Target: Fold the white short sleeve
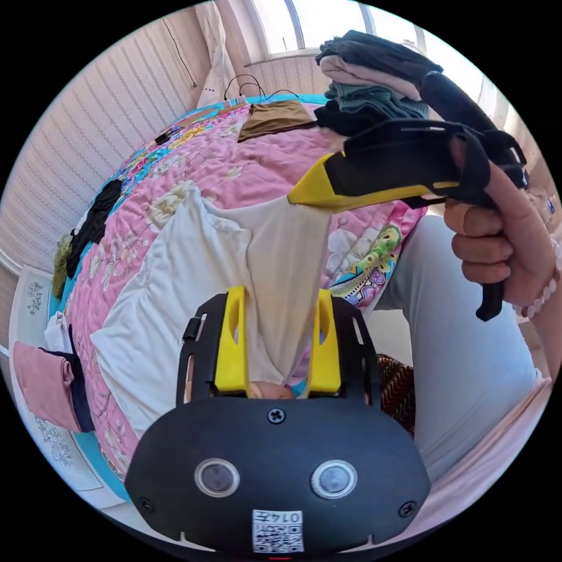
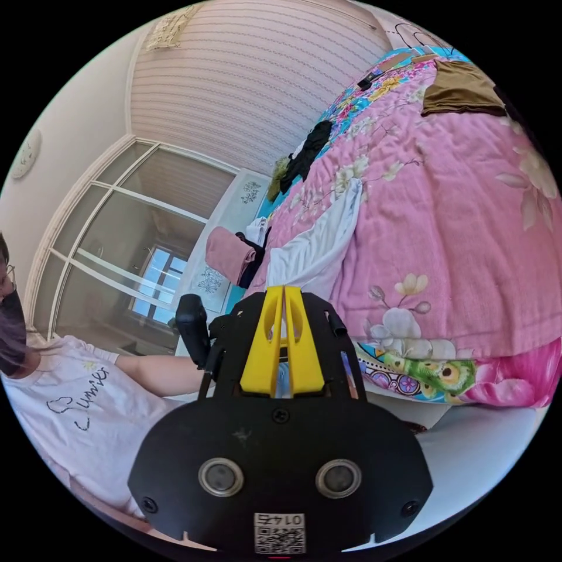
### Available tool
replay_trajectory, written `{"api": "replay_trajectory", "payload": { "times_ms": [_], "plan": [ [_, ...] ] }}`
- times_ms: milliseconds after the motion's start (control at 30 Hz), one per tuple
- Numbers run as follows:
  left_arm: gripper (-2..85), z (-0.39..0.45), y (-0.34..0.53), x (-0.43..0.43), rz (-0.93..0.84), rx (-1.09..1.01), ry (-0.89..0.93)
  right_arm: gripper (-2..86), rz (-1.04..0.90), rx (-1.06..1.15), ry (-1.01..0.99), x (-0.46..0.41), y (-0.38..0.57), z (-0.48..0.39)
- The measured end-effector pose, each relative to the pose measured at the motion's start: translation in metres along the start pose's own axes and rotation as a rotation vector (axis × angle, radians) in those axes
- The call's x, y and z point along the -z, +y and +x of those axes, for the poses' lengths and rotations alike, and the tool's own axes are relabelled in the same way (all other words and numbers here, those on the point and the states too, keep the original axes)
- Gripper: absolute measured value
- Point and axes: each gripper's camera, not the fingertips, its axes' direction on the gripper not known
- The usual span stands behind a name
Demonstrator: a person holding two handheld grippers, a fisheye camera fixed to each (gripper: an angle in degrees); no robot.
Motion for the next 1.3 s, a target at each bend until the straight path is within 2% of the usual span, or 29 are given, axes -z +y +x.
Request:
{"api": "replay_trajectory", "payload": {
  "times_ms": [100, 200, 367, 500, 567, 733, 867, 933, 1067, 1300],
  "plan": [
    [4.2, -0.025, -0.008, -0.001, 0.000, 0.097, 0.091, 1.1, -0.047, 0.026, 0.057, -0.002, -0.007, 0.007],
    [-0.1, -0.049, -0.013, 0.002, 0.010, 0.174, 0.138, 3.7, 0.044, 0.043, 0.208, 0.006, -0.015, 0.027],
    [-0.9, -0.062, -0.021, 0.009, 0.002, 0.148, 0.117, 8.1, 0.044, -0.001, 0.228, -0.025, -0.076, 0.080],
    [-1.0, -0.081, -0.031, 0.025, 0.004, 0.166, 0.129, 11.0, 0.010, -0.028, 0.236, -0.090, -0.139, 0.119],
    [-1.0, -0.093, -0.033, 0.033, 0.012, 0.194, 0.155, 10.9, -0.015, -0.074, 0.223, -0.120, -0.160, 0.141],
    [-1.0, -0.132, -0.032, 0.065, 0.069, 0.235, 0.184, 4.2, -0.080, -0.177, 0.247, -0.179, -0.191, 0.177],
    [-1.0, -0.169, -0.021, 0.098, 0.146, 0.290, 0.200, 2.7, -0.165, -0.009, 0.350, -0.206, -0.198, 0.157],
    [-1.0, -0.206, -0.006, 0.119, 0.218, 0.413, 0.286, 2.3, -0.186, 0.051, 0.349, -0.224, -0.201, 0.143],
    [-1.0, -0.259, 0.023, 0.161, 0.346, 0.597, 0.320, 2.1, -0.238, 0.130, 0.330, -0.276, -0.207, 0.114],
    [-0.9, -0.354, 0.113, 0.229, 0.497, 0.952, 0.227, 2.5, -0.410, 0.272, 0.319, -0.464, -0.187, 0.047]
  ]
}}
